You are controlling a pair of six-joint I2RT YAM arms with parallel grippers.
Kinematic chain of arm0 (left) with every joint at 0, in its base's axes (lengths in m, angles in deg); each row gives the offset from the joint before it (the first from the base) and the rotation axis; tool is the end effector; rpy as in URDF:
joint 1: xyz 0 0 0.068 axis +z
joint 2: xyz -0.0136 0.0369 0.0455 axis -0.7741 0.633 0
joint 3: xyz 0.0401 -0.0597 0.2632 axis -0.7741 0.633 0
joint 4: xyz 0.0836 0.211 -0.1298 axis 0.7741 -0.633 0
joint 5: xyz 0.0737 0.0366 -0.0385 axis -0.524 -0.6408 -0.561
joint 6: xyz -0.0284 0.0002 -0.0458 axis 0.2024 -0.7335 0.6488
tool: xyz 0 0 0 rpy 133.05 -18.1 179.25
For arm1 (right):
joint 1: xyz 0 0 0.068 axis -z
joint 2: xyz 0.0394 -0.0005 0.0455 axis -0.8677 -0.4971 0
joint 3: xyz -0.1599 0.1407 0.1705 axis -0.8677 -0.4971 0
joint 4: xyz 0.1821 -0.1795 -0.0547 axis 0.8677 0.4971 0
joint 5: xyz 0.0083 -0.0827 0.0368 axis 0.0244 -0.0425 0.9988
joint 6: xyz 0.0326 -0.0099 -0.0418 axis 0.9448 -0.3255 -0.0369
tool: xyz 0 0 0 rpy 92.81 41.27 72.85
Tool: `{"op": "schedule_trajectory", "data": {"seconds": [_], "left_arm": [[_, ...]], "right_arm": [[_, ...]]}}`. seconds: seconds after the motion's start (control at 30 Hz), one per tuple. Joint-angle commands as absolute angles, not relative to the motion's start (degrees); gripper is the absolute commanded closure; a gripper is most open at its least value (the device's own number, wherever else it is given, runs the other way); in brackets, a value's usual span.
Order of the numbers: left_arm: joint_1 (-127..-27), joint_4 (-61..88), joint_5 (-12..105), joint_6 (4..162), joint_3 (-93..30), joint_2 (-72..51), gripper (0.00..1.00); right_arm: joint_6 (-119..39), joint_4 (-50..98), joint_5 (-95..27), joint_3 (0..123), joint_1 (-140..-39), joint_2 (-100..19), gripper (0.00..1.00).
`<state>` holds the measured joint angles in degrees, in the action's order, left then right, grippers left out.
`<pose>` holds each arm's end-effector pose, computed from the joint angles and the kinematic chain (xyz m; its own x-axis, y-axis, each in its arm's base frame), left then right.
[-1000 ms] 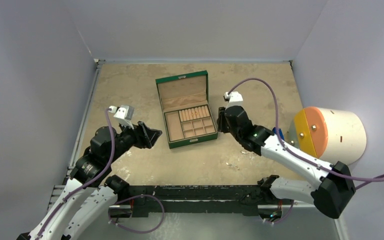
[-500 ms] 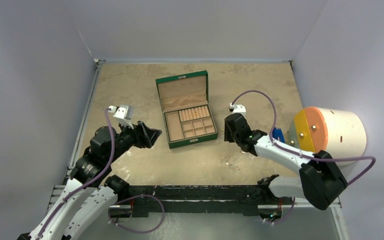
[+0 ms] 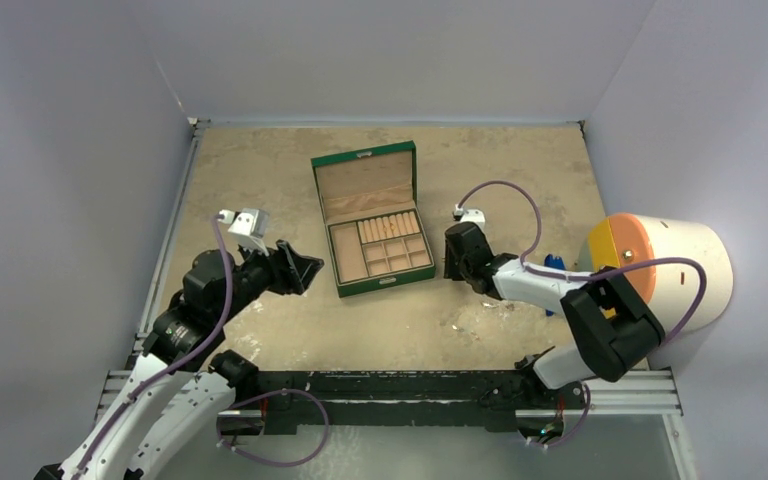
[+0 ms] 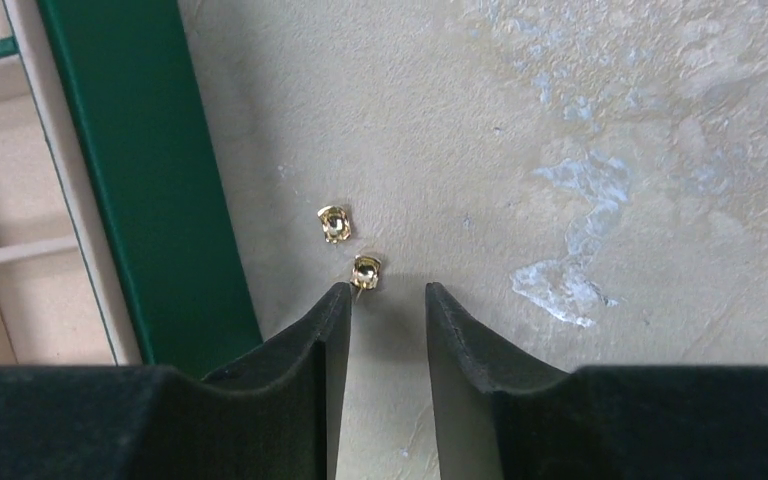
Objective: Organize the mixed jewelry
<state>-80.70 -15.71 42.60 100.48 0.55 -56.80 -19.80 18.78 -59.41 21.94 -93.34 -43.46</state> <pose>0.1043 -0.0632 0.3190 -0.4710 -0.2846 -0.8350 0.3793 0.7892 -0.4829 0.2394 0.1430 0.1610 -0.6586 0.0856 -0.7476 -0.0318 0.9895 0.1413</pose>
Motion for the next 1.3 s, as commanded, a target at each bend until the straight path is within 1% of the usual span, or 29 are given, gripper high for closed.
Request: {"op": "schedule_trajectory", "data": {"seconds": [0.0,0.2,0.5,0.9,1.27], "left_arm": [[-79.88,-12.96,42.66,99.65,-0.75,-56.37,0.36],[-78.79,-12.60,43.97,99.54,-0.69,-55.82,0.36],[-78.07,-12.42,44.58,99.45,-0.66,-55.86,0.36],[-77.80,-12.44,44.96,99.45,-0.63,-55.85,0.36],[-77.71,-12.32,45.16,99.45,-0.63,-55.94,0.36]], "right_arm": [[-19.49,15.50,-59.38,24.88,-92.93,-44.38,0.65],[-19.80,14.78,-58.66,25.45,-92.89,-46.72,0.73],[-20.22,15.11,-58.90,25.49,-92.90,-47.83,0.80],[-20.05,15.96,-58.92,25.16,-92.89,-45.56,0.99],[-20.58,19.03,-60.93,25.05,-92.89,-38.02,1.00]]}}
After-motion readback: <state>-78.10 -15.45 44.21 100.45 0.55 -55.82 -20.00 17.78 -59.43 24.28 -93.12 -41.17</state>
